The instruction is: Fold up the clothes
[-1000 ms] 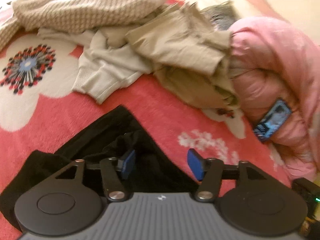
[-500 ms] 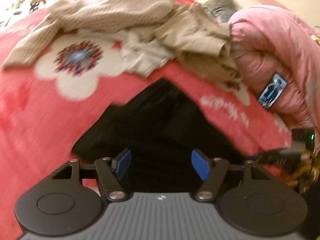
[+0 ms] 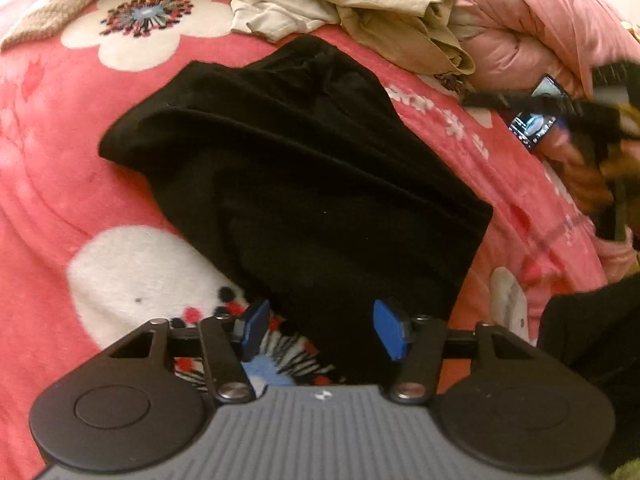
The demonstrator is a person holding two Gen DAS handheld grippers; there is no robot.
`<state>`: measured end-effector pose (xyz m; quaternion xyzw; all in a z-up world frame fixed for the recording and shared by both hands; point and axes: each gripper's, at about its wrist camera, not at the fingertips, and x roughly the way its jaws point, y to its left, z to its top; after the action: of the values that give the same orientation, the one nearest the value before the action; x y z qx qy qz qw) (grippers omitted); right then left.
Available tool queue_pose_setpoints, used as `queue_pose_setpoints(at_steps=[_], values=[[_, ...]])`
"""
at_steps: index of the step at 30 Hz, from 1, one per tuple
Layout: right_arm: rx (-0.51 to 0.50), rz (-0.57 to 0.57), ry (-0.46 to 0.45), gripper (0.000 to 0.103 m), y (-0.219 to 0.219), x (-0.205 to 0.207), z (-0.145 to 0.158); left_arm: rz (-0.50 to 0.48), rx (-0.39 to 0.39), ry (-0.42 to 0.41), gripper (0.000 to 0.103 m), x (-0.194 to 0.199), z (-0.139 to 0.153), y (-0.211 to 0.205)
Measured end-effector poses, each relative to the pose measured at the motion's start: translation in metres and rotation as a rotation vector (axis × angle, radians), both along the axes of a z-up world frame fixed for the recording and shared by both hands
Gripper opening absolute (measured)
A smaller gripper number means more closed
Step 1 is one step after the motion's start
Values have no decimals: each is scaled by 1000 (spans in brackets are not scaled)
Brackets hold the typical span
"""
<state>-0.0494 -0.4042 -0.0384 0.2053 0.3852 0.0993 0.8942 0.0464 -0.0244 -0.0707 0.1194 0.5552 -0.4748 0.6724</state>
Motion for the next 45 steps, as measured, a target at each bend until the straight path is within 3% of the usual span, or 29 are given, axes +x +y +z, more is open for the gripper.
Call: queue_pose_setpoints(at_steps=[3, 7, 13, 17, 23, 28, 34, 40, 45], values=[[-14, 61, -10, 39, 15, 44, -3, 8, 35, 0, 46, -3, -10, -5], [-121, 135, 2, 41, 37, 79, -13, 8, 57, -2, 45, -6, -19, -6], [-395, 271, -153, 39, 74, 75, -1, -23, 44, -21, 45, -9, -24, -5], [-447, 318, -135, 36, 89, 89, -8, -39, 30, -39, 45, -13, -25, -3], [-424, 253, -80, 23, 84, 100, -20, -36, 15, -30, 48, -12, -26, 0], [-445, 248, -84, 5, 88, 101, -25, -40, 16, -38, 52, -15, -25, -1], [-448, 195, -143, 1, 83, 100, -19, -49, 21, -58, 52, -18, -25, -2], [-319, 82, -118, 1, 53, 108, -29, -59, 21, -66, 53, -20, -25, -2], [-104, 42, -83, 6, 25, 107, -31, -68, 21, -74, 55, -21, -26, -3]])
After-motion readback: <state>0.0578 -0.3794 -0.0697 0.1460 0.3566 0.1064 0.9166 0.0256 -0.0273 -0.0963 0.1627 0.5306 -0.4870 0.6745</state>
